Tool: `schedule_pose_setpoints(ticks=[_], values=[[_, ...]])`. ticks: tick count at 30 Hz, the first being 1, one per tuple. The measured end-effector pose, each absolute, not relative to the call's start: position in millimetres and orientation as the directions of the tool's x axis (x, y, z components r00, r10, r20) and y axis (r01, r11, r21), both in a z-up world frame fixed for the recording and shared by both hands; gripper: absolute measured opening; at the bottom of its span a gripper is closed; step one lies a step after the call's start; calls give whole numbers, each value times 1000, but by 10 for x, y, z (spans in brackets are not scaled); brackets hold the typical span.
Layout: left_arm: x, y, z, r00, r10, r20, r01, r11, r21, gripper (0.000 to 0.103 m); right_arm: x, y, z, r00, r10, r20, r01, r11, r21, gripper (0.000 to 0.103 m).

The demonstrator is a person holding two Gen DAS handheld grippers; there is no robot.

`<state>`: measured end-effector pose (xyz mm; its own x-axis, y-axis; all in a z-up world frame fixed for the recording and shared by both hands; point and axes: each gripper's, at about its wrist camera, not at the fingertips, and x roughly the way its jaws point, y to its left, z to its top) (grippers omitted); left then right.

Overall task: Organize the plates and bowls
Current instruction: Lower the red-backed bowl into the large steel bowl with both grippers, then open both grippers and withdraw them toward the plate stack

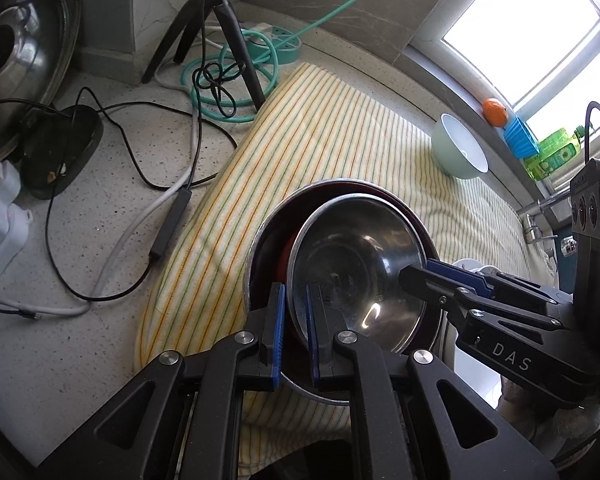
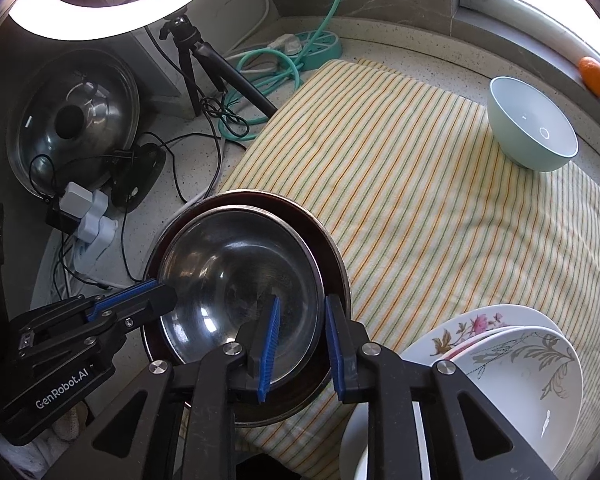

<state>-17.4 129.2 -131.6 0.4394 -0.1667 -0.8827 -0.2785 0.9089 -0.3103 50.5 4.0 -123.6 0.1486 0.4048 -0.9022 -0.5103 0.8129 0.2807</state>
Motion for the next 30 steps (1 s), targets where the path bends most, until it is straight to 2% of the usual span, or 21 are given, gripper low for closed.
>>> schedule_pose_setpoints(ticks=[20, 30], values=[[-198, 1295, -1204, 461, -137, -877, -287, 912, -294, 10, 427, -48, -1117, 146, 432, -890, -496, 810, 312, 23], [-263, 1199, -934, 519, -84, -851, -272, 927, -257, 12, 372, -233, -848, 170, 525, -834, -500, 775, 386, 23]])
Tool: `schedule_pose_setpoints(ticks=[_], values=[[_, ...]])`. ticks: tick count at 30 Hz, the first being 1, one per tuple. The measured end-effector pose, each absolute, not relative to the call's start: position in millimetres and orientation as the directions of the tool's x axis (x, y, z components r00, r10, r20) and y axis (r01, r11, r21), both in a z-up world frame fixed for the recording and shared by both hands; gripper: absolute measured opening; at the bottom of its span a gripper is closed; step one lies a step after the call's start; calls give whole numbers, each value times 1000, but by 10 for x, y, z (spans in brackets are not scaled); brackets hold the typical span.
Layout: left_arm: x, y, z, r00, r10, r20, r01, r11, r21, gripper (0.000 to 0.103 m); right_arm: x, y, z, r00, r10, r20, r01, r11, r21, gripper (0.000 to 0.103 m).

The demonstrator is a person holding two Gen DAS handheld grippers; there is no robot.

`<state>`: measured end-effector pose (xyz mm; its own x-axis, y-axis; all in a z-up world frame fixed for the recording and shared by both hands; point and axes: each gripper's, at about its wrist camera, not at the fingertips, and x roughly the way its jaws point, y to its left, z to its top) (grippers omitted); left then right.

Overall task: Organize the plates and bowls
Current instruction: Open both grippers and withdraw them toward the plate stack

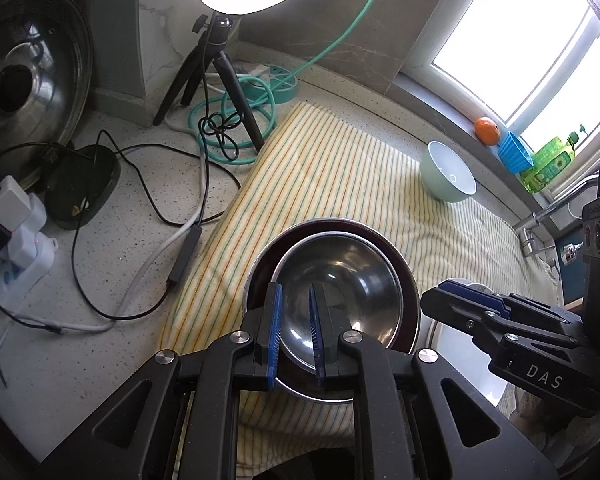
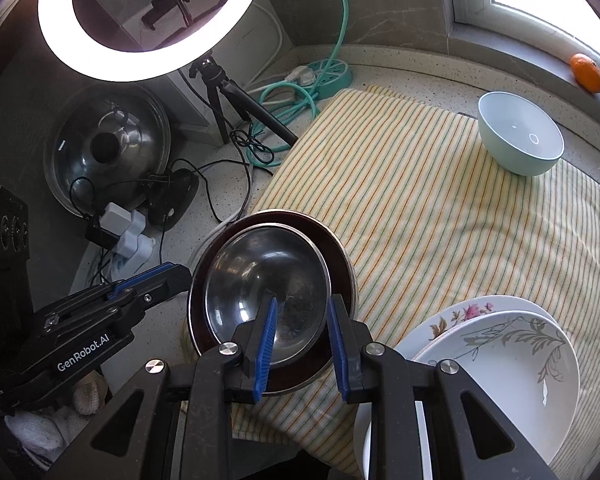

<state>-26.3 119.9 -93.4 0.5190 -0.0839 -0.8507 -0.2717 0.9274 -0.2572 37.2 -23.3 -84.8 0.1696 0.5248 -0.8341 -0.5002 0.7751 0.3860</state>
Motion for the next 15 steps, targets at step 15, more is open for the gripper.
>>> schedule_pose_setpoints(ticks=[15], values=[[-269, 944, -758, 559, -68, -826, -241, 941, -240, 12, 406, -826, -621, 294, 559, -775, -441, 799, 409, 35]])
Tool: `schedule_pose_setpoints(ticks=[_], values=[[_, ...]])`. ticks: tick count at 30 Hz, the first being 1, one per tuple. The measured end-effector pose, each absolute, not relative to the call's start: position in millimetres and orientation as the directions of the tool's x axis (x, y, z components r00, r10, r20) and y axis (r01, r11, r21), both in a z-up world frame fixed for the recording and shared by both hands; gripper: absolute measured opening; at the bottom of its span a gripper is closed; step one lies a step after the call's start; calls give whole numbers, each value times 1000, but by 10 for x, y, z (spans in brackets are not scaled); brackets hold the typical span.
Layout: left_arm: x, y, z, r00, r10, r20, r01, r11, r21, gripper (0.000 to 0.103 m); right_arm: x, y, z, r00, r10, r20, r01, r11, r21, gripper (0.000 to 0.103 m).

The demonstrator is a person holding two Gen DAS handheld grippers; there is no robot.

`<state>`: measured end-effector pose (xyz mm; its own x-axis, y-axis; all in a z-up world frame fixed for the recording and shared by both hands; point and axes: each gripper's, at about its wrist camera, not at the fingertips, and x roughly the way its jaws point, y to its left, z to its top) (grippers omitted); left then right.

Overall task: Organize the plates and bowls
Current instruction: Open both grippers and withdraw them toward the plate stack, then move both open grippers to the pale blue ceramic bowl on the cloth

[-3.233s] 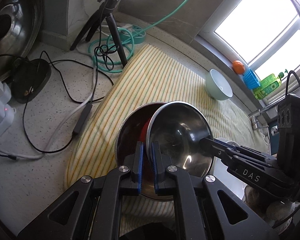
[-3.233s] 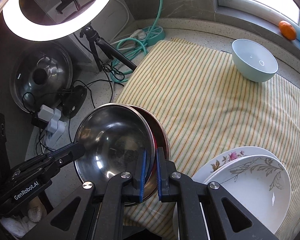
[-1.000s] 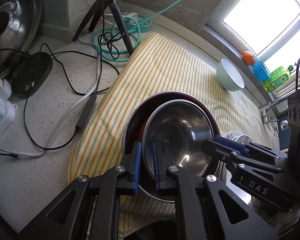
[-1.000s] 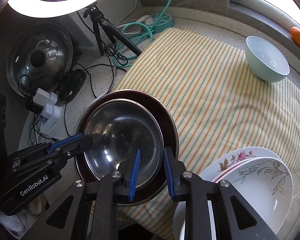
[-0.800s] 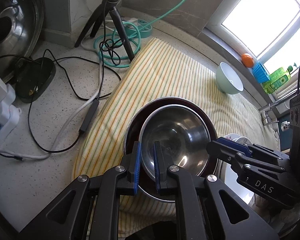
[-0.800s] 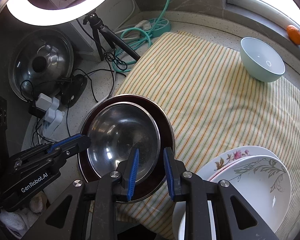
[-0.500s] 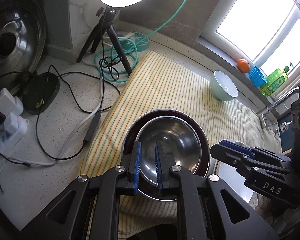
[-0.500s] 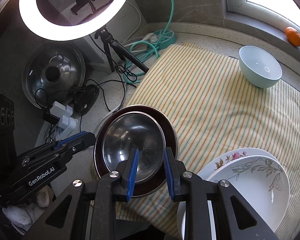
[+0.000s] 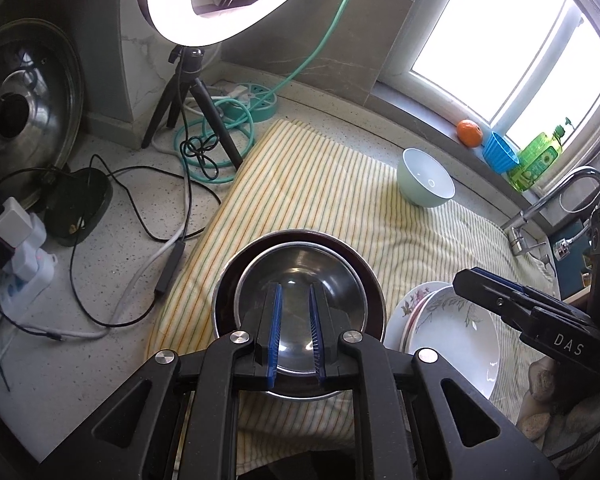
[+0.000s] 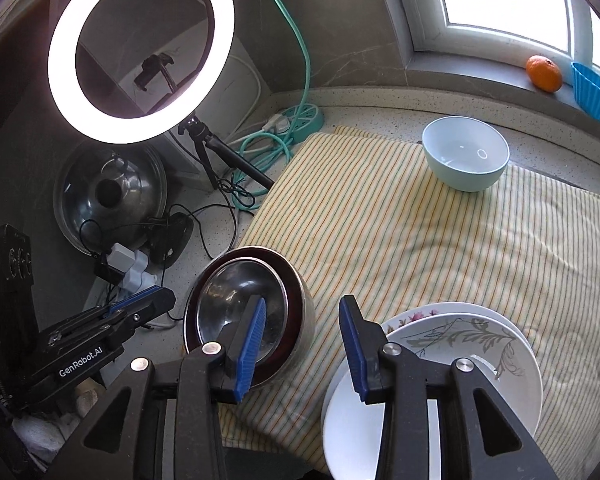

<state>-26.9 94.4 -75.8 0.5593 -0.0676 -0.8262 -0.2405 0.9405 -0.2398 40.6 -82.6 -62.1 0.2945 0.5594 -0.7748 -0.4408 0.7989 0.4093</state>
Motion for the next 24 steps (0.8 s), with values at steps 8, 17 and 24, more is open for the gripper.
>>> schedule_pose_setpoints(ticks=[8, 17, 24], values=[[-177, 770, -771, 558, -91, -825, -223, 941, -255, 15, 412, -1305, -521, 386, 556, -736, -411, 818, 403, 46], [5, 457, -748, 562, -124, -818, -181, 947, -267, 15, 506, -1767, -527, 407, 538, -738, -369, 836, 406, 49], [184, 225, -700, 572, -116, -812, -172, 951, -257, 35, 701, -2048, -471, 409, 478, -777, -383, 863, 329, 49]])
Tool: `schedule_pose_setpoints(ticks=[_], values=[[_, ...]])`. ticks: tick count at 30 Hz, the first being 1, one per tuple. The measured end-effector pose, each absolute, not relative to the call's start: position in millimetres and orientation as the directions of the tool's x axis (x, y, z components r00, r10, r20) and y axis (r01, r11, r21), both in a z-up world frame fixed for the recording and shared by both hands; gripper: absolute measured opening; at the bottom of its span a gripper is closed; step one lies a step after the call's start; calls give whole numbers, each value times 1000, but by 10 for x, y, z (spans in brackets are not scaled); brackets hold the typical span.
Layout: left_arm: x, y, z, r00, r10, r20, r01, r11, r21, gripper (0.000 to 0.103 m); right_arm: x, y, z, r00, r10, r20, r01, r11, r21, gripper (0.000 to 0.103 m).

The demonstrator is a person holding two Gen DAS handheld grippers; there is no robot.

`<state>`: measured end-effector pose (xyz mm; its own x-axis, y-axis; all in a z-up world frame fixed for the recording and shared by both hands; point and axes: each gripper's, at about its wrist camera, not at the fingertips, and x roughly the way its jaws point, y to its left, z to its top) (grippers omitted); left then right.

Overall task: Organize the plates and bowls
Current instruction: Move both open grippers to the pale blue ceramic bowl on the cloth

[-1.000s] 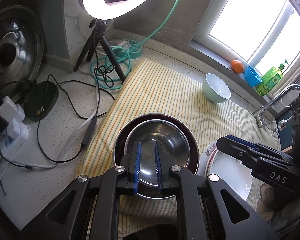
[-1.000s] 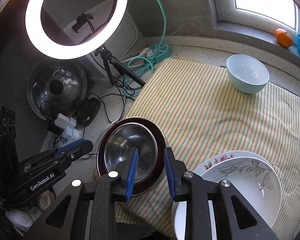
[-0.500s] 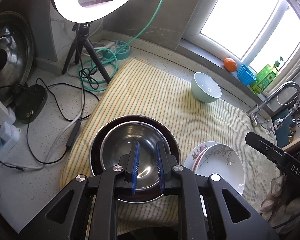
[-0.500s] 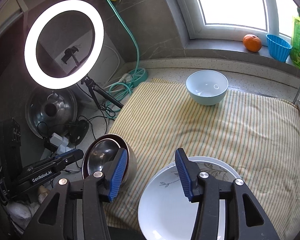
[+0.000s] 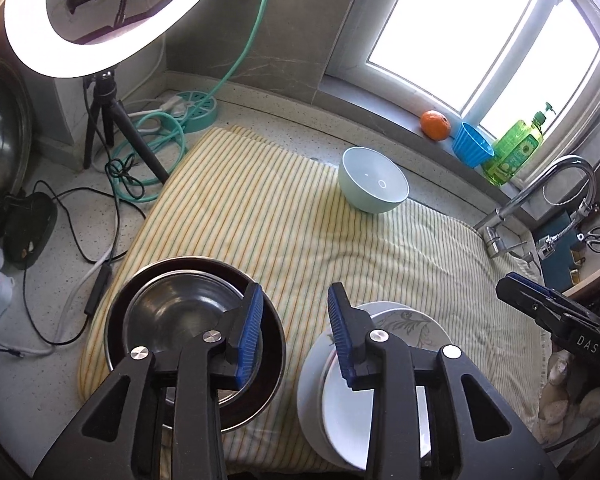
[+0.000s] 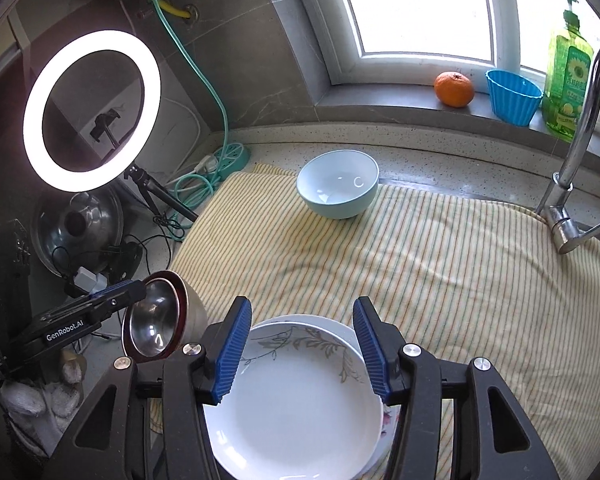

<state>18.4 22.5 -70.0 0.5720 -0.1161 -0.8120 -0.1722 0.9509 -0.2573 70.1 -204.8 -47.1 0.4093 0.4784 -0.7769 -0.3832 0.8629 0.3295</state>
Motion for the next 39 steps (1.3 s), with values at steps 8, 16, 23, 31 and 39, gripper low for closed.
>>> schedule_pose_setpoints(ticks=[8, 16, 23, 31, 39], values=[[515, 39, -755, 554, -88, -828, -206, 949, -239, 37, 1096, -2383, -348, 430, 466, -773, -402, 866, 298, 49], [897, -251, -943, 494, -135, -859, -185, 949, -256, 37, 1665, -2647, -379, 416, 479, -773, -396, 861, 320, 49], [1270, -281, -983, 479, -137, -867, -206, 943, -262, 36, 2152, -2655, -482, 374, 496, -784, -421, 844, 333, 49], [1473, -260, -891, 509, -53, -859, -223, 956, -191, 66, 2464, -2518, -655, 331, 522, -786, -460, 817, 349, 49], [1766, -335, -957, 513, -20, -858, -211, 966, -149, 60, 2722, -2364, -939, 280, 537, -795, -466, 801, 377, 49]])
